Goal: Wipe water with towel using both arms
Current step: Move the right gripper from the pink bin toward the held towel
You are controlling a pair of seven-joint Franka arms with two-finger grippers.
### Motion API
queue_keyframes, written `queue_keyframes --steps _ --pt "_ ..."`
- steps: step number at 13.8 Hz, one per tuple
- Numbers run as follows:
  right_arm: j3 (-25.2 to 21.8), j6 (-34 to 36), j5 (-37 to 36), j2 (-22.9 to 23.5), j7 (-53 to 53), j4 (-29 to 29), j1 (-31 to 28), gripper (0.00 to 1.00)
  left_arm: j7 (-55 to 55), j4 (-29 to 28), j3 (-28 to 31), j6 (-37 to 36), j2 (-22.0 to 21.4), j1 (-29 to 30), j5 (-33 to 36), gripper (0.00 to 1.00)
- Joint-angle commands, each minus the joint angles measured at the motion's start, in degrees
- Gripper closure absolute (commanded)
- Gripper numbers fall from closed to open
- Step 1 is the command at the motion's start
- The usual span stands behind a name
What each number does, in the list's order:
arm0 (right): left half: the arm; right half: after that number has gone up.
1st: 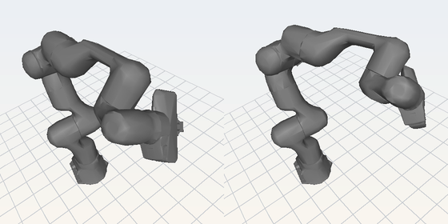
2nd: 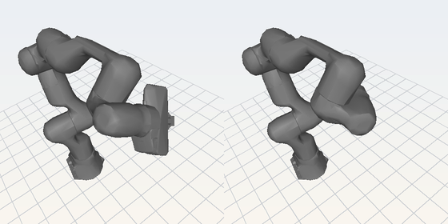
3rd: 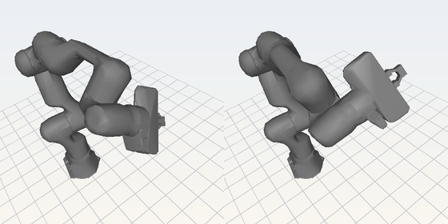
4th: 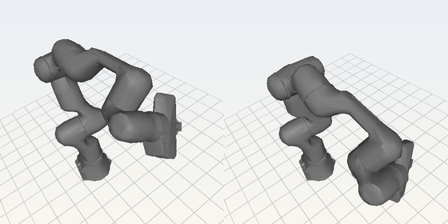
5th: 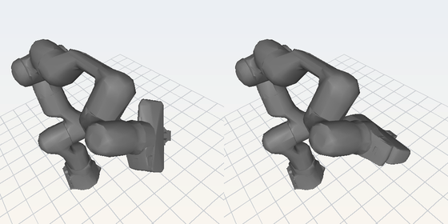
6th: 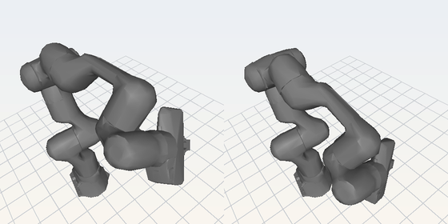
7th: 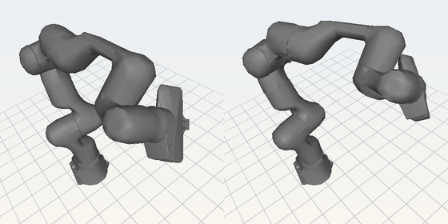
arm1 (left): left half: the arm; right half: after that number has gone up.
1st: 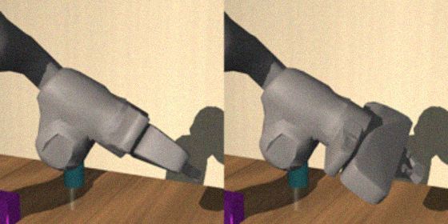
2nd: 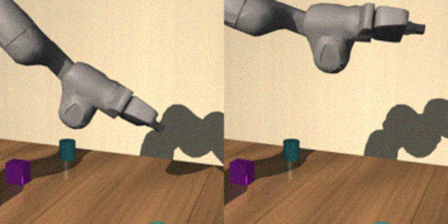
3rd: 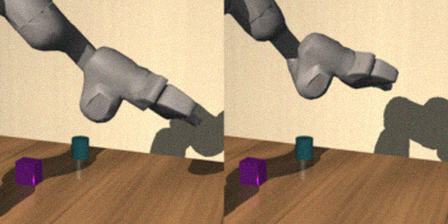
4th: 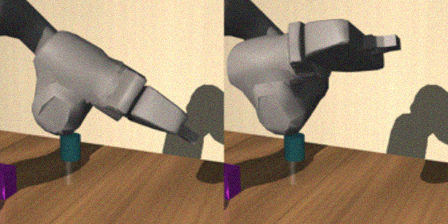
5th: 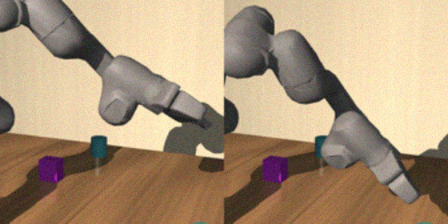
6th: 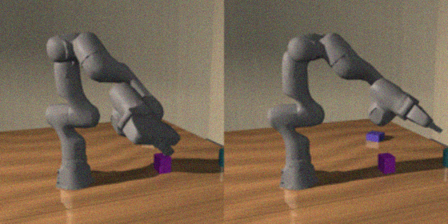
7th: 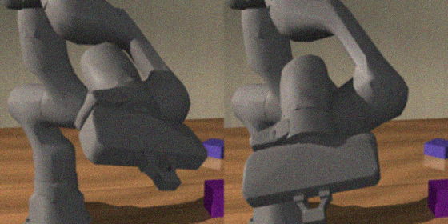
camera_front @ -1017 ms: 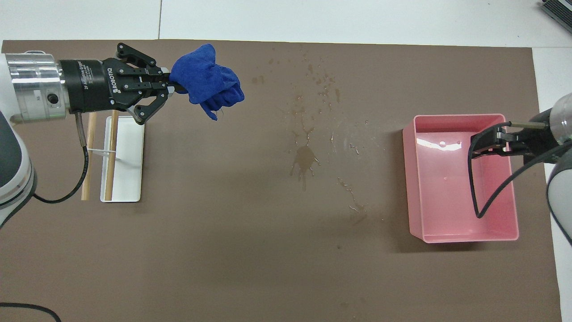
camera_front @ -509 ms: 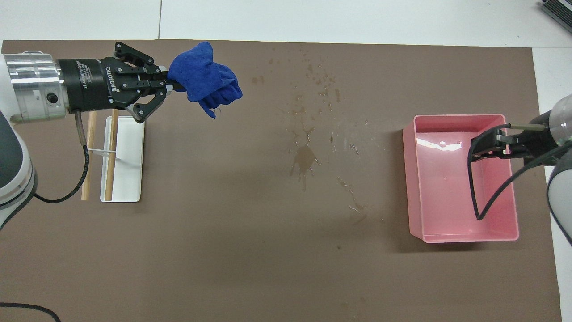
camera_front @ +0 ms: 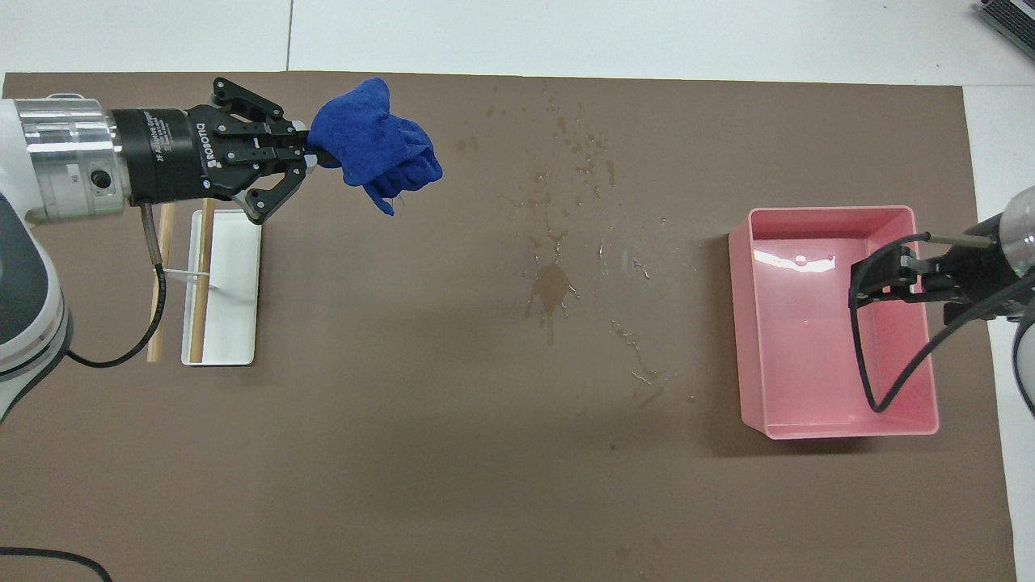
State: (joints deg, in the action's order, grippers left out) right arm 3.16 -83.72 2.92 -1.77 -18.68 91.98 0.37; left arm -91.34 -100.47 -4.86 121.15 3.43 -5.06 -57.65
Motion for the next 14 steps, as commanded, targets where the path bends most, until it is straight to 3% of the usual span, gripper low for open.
queue_keyframes --steps 1,4,8,11,14 --pt "0.79 -2.4 6.64 -0.16 -13.01 0.22 -0.02 0.0 -0.51 -1.92 0.55 1.63 -1.94 -1.01 -1.15 1.0" --pt "1.06 -6.26 14.98 0.63 -27.84 -0.22 2.61 0.0 -0.68 -2.01 0.55 2.33 -1.94 -1.89 -1.15 1.0" --pt "1.06 -16.88 25.54 4.4 -50.97 -2.76 8.93 0.0 -1.21 -2.01 0.2 2.86 -1.94 -2.24 -2.72 1.0" --pt "1.06 -24.19 26.0 7.48 -62.16 -4.0 14.82 0.0 -2.17 -2.36 0.2 1.46 -3.25 -2.76 -3.17 1.0" --pt "1.06 -31.66 28.36 10.38 -65.96 -5.32 17.47 0.0 -1.65 -7.61 0.2 -0.74 -8.07 -4.43 -3.08 1.0"
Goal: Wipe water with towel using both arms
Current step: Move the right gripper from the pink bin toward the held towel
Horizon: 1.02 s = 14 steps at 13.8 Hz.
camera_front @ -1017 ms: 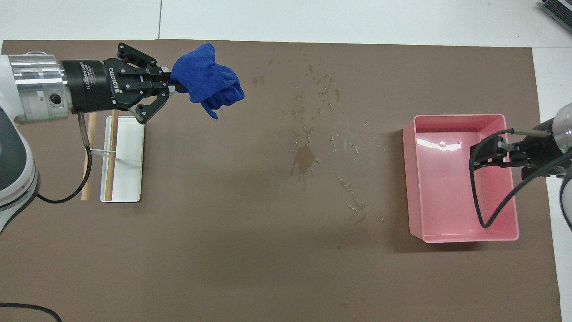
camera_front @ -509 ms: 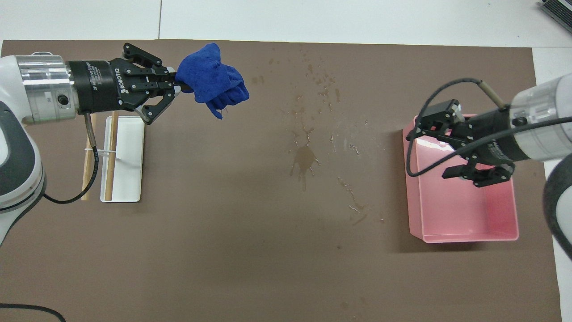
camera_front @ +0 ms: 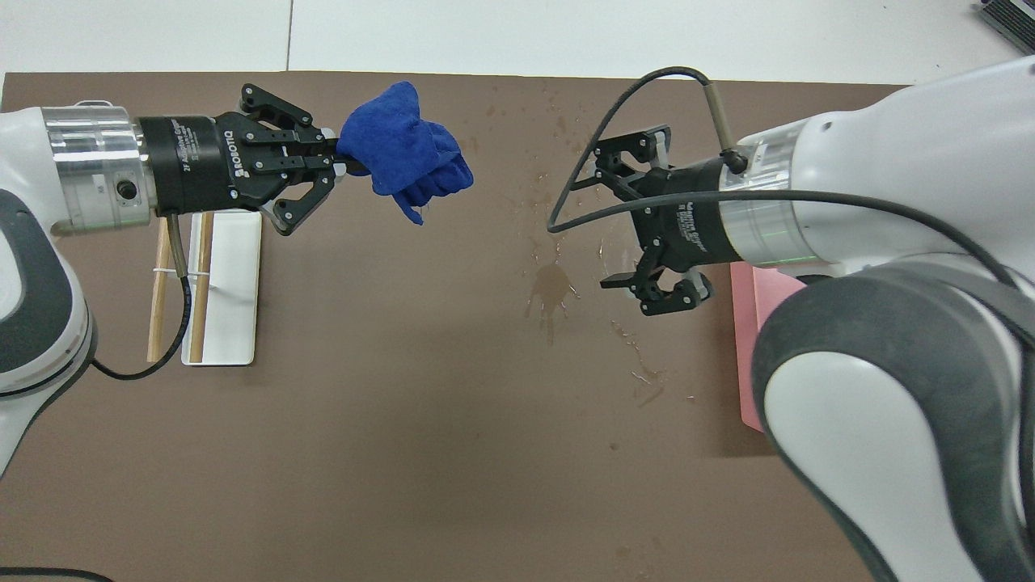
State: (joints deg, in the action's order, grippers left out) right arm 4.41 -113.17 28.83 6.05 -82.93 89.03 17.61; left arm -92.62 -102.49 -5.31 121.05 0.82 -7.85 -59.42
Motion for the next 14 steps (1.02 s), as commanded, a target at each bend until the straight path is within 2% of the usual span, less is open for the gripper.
queue_keyframes --steps 1,3,6,9,11,12,13,14 --pt "-0.19 -3.54 3.76 4.13 -2.05 -2.98 0.76 0.0 -0.46 -6.57 0.65 -0.12 -6.26 -2.95 -1.4 1.0" --pt "-0.19 -5.04 4.39 7.3 -4.51 -6.14 1.38 0.0 -0.64 -6.93 0.65 -0.2 -6.44 -3.66 -1.31 1.0" --pt "-0.19 -7.41 6.13 9.51 -8.29 -7.2 3.39 0.0 -0.81 -7.02 0.57 0.76 -6.53 -5.85 -1.4 1.0" --pt "-0.19 -8.04 8.79 9.95 -10.92 -6.33 6.73 0.0 -0.99 -8.42 0.57 9.79 -6.53 -9.46 -1.4 1.0" --pt "-0.19 -6.98 8.26 9.6 -11.55 -4.84 7.35 0.01 -1.25 -8.95 0.48 11.31 -6.53 -10.52 -1.4 1.0" --pt "-0.19 -6.98 8.0 9.51 -11.29 -4.74 7.35 0.2 -1.25 -9.21 0.57 11.05 -6.53 -10.44 -1.4 1.0" --pt "-0.19 -6.72 8.43 9.51 -11.29 -4.83 7.27 0.7 -1.25 -9.3 0.57 10.79 -6.53 -10.43 -1.31 1.0" --pt "-0.19 -6.45 8.78 9.42 -11.46 -4.83 7.18 1.0 -1.34 -9.3 0.57 10.61 -6.53 -10.26 -1.4 1.0"
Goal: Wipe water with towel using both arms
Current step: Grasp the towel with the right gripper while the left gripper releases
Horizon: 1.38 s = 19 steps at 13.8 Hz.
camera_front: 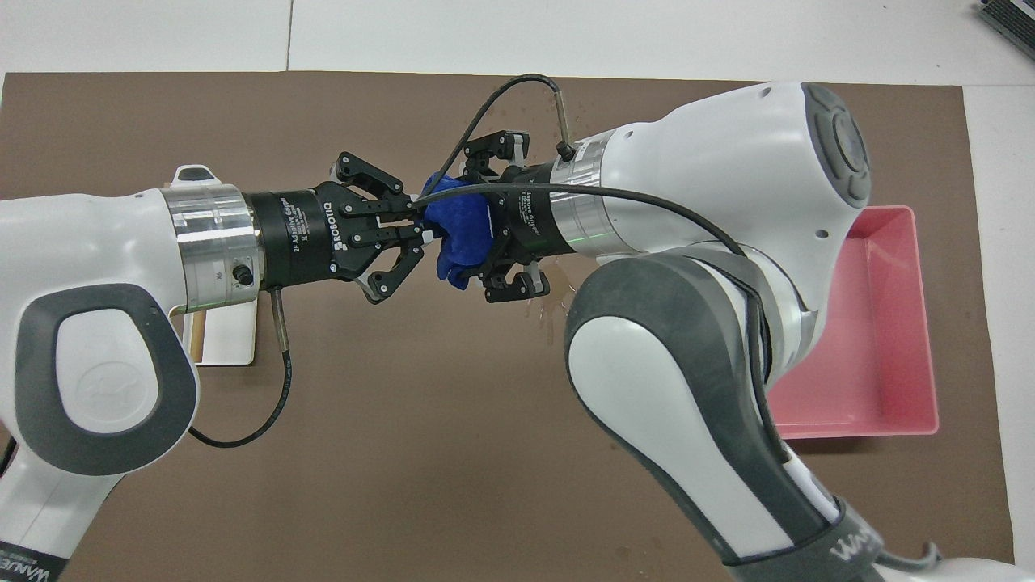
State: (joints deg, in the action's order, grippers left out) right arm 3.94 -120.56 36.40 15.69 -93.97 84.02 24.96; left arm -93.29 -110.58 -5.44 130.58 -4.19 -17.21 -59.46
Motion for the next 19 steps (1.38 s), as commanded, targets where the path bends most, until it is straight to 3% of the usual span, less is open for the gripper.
queue_keyframes --steps 1,7,9,10,11,16,19 --pt "0.19 1.55 1.13 -0.31 -0.6 0.17 -0.18 1.0 -0.58 -1.22 0.7 0.47 -1.61 -0.63 -1.36 1.0" --pt "0.19 1.73 0.42 -0.49 -0.42 0.0 -0.7 1.0 0.03 -0.87 0.78 0.55 -2.23 -0.45 -1.28 1.0" --pt "0.1 1.73 0.42 -0.49 -0.25 -0.35 -1.14 1.0 -0.58 -0.78 0.87 0.91 -2.32 -0.28 -1.28 0.62" --pt "-0.25 1.82 0.42 -0.57 -0.16 -0.44 -1.23 1.0 -1.02 -0.52 0.96 0.99 -2.23 -0.28 -1.28 0.12" --pt "-0.42 1.9 0.33 -0.66 0.02 -0.44 -1.23 1.0 -1.11 -0.52 0.96 0.91 -2.32 -0.28 -1.28 0.0" --pt "-0.51 4.88 -1.25 -1.98 1.68 -0.35 -3.42 1.0 -0.5 -0.52 1.22 0.99 -2.14 2.53 -0.49 0.0" --pt "-0.6 8.75 -2.64 -3.47 4.4 0.0 -5.62 1.0 0.12 1.58 1.14 0.9 -1.27 5.79 9.93 0.0"
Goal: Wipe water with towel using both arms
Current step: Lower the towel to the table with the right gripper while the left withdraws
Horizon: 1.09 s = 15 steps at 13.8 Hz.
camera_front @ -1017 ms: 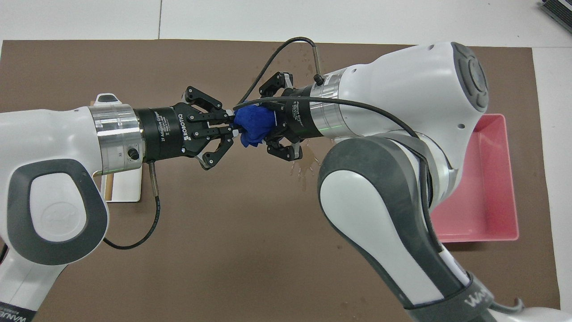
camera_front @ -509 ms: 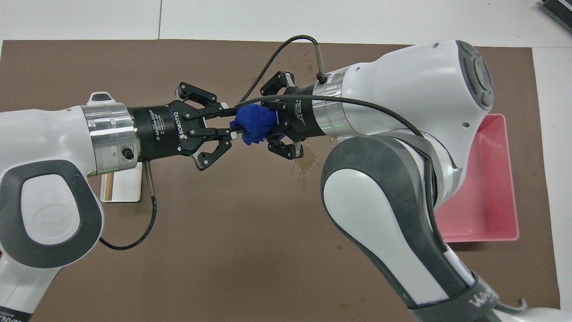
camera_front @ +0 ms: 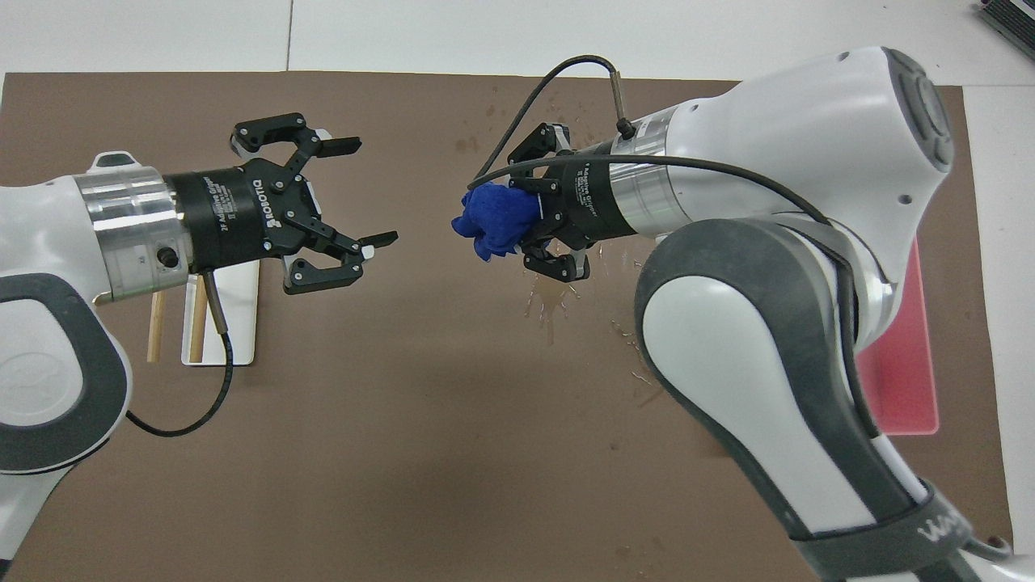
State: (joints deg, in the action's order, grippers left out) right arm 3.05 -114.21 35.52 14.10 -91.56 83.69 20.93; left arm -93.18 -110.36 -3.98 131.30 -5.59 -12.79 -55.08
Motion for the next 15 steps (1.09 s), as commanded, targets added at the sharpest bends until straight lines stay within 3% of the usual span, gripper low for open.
queue_keyframes --steps 1,3,7,11,15 --pt "0.29 3.46 -2.9 -2.15 2.34 0.33 -2.64 1.0 1.84 1.73 -0.33 0.18 0.48 1.46 11.26 0.0" --pt "0.29 5.83 -5.01 -3.02 4.27 0.42 -4.22 1.0 8.77 3.13 -0.42 0.18 1.45 1.28 20.07 0.0" --pt "0.38 6.73 -12.29 -3.55 11.02 1.03 -5.82 1.0 25.55 3.66 0.02 -0.96 1.72 1.54 22.56 0.0" --pt "0.38 -2.3 -19.94 0.12 20.78 2.44 -5.29 1.0 32.52 5.68 0.02 -8.59 1.98 2.24 36.95 0.0" --pt "0.56 -15.21 -21.46 7.24 21.77 1.92 -2.92 1.0 55.58 7.35 0.02 -20.35 1.46 6.71 38.38 0.0"
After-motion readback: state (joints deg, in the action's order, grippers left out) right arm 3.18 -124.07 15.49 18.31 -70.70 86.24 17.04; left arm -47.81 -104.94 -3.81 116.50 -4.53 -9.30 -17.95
